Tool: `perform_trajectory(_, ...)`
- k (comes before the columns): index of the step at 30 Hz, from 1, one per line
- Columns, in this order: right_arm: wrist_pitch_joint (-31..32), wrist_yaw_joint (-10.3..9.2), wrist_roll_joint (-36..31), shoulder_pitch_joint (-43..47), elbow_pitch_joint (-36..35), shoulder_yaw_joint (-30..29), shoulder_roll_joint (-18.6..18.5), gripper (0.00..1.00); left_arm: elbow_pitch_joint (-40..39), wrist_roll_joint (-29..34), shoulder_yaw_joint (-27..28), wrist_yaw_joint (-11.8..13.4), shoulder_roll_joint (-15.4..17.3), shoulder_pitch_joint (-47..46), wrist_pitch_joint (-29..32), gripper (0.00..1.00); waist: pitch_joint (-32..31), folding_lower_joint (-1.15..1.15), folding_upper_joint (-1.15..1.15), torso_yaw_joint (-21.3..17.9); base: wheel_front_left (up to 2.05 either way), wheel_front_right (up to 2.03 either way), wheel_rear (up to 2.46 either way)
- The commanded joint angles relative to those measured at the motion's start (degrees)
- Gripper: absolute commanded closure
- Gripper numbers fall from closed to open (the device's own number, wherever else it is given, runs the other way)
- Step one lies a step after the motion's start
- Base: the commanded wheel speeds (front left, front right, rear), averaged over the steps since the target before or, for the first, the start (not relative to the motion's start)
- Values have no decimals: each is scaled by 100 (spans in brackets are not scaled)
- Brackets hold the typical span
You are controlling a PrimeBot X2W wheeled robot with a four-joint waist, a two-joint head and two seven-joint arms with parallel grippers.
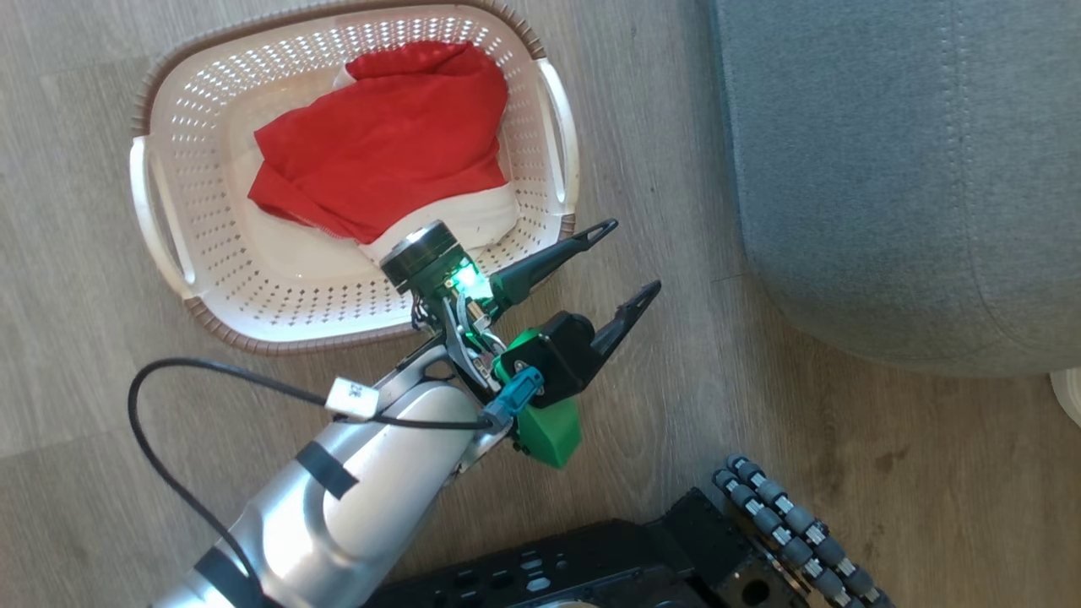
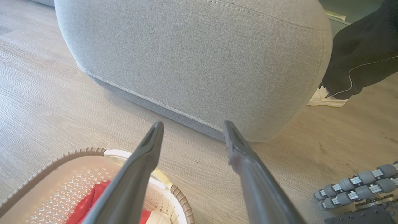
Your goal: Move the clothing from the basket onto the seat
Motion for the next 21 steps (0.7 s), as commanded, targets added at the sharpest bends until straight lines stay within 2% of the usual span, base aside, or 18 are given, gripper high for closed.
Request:
perform_trajectory(1, -1, -1, 49, 156, -4, 34, -247, 100, -178, -54, 72, 66, -37, -5, -27, 0, 8, 0, 0, 17, 0, 0, 0)
perform_trajectory(6, -31, -1, 111, 216, 38, 232, -235, 100, -180, -90, 81, 118, 6, -53, -27, 0, 9, 0, 0, 10, 0, 0, 0)
perform_trajectory(8, -123, -1, 72, 225, 14, 354, -256, 41, -177, -99, 72, 131, 3, -75, -27, 0, -14, 0, 0, 2, 0, 0, 0)
perform_trajectory(9, -157, -1, 88, 224, 10, 387, -258, 0, -177, -105, 65, 138, -2, -84, -27, 0, -31, 0, 0, -5, 0, 0, 0)
perform_trajectory(21, -238, -1, 209, 340, -75, 955, -411, 0, -185, -258, 9, 155, -108, -32, -27, 0, -591, 0, 0, -6, 0, 0, 0)
